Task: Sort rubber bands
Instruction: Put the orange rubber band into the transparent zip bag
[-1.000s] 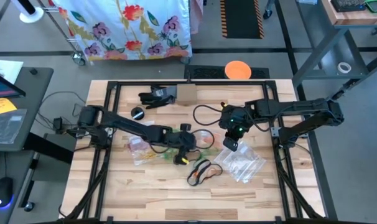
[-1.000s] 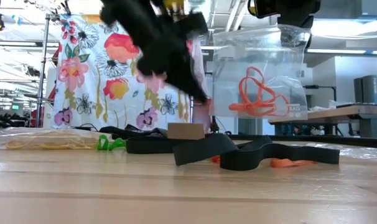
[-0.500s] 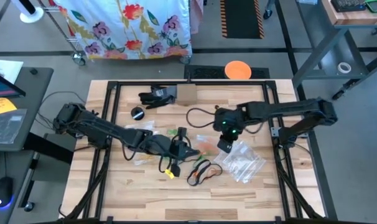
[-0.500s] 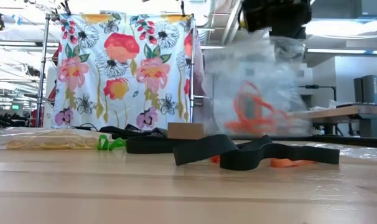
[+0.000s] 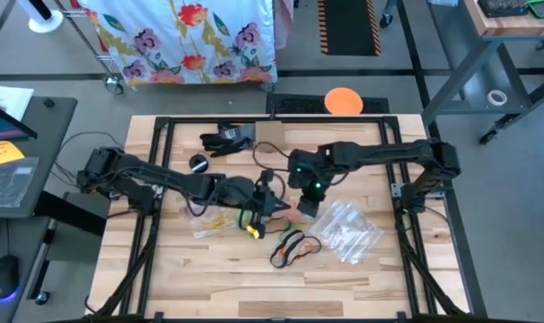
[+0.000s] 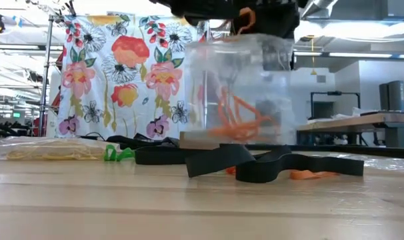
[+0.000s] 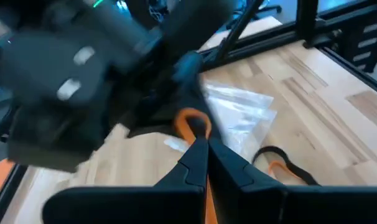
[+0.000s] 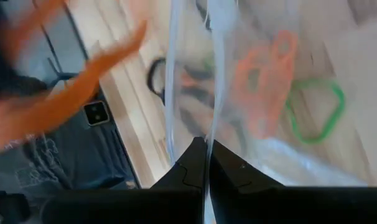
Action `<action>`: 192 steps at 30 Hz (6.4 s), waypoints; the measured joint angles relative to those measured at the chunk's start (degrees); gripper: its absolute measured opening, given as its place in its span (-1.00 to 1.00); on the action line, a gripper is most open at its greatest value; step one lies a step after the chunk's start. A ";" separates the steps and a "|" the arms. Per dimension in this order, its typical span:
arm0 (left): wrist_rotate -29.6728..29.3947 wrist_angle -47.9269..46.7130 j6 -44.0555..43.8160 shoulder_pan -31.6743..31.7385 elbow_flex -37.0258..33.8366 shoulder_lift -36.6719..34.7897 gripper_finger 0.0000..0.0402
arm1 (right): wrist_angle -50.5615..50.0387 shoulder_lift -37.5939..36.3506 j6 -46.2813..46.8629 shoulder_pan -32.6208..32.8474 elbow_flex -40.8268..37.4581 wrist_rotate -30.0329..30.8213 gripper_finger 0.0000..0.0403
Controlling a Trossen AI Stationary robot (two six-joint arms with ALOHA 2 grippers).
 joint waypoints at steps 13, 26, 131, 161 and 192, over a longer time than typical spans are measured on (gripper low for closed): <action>7.90 5.36 -3.03 2.58 -3.71 0.07 -1.00 | 1.49 -0.69 -3.01 1.81 0.37 0.71 -0.97; 8.47 1.76 -3.31 1.68 -3.71 0.07 -1.00 | 3.52 -0.69 -2.99 1.38 0.37 1.70 -0.97; -19.51 -28.00 -19.30 1.33 -3.62 -6.67 -0.30 | -3.50 -0.65 -12.82 2.74 1.09 20.93 -0.97; 6.90 -23.38 -12.46 3.07 -3.64 6.78 -0.30 | -9.22 -0.67 -15.12 -0.65 1.11 14.54 -0.97; 6.78 -18.63 -13.43 6.73 -2.20 16.02 -0.30 | -13.39 -0.69 -10.68 1.59 1.13 14.95 -0.97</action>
